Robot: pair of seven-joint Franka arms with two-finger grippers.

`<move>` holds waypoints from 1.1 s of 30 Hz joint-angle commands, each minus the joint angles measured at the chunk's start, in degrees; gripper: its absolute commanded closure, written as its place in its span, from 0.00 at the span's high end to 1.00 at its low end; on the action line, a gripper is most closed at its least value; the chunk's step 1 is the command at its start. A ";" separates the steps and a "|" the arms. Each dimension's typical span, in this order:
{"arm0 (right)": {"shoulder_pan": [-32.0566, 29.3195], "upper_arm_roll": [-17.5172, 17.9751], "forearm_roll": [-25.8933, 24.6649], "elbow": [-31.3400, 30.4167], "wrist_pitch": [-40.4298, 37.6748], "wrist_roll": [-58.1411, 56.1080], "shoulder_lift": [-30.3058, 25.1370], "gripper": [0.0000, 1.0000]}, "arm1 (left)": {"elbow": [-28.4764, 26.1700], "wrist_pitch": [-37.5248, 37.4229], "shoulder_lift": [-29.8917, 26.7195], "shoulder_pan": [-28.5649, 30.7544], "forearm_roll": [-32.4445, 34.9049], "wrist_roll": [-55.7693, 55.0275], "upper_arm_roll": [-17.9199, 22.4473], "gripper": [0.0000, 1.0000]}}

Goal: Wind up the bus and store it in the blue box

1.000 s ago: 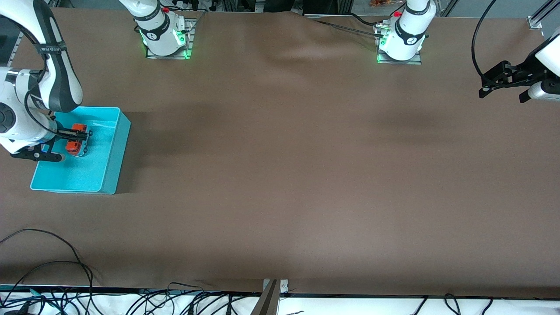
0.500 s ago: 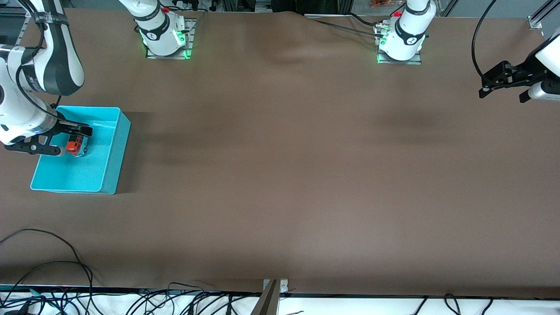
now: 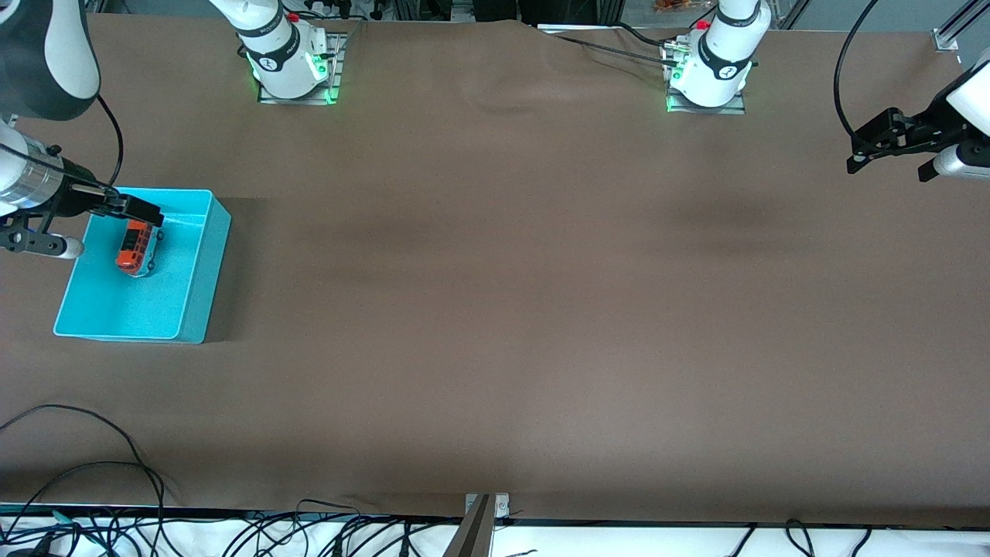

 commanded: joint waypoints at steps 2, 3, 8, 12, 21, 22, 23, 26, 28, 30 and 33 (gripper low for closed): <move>4.89 -3.23 4.24 5.71 -4.55 1.06 1.60 1.00 | 1.37 -1.22 0.49 0.34 -0.76 -0.41 0.06 1.00; 5.51 -3.84 5.12 6.07 -4.64 1.15 1.60 1.00 | 1.37 -1.22 0.49 0.34 -0.76 -0.41 0.06 1.00; 8.59 -5.69 7.76 8.09 -4.64 5.18 1.60 1.00 | 1.46 -1.22 0.49 0.25 -0.76 -0.41 -0.12 1.00; 9.73 -5.51 8.11 9.49 -4.64 8.09 1.60 1.00 | 1.37 -1.22 0.49 0.25 -0.76 -0.41 -0.12 1.00; 11.14 -5.16 8.03 9.76 -4.65 7.58 1.60 1.00 | 1.46 -1.22 0.49 0.25 -0.67 -0.41 -0.12 1.00; 11.14 -5.25 7.76 9.85 -4.64 6.61 1.60 1.00 | 1.37 -1.22 0.49 0.25 -0.76 -0.41 -0.12 1.00; 11.14 -5.34 7.76 9.85 -4.64 5.03 1.60 1.00 | 1.37 -1.22 0.49 0.25 -0.76 -0.41 -0.12 1.00; 11.14 -5.78 7.67 9.94 -5.43 1.51 1.60 1.00 | 1.37 -1.22 0.49 0.25 -0.76 -0.41 -0.12 1.00; 11.14 -5.69 7.41 10.20 -6.14 0.36 1.60 1.00 | 1.37 -1.22 0.49 0.25 -0.76 -0.41 -0.12 1.00; 11.14 -5.69 6.01 10.20 -6.49 0.01 1.60 1.00 | 1.37 -1.22 0.49 0.25 -0.76 -0.41 -0.12 1.00; 11.31 -5.25 3.29 10.20 -6.93 -0.17 1.69 1.00 | 1.37 -1.22 0.49 0.25 -0.67 -0.41 -0.12 1.00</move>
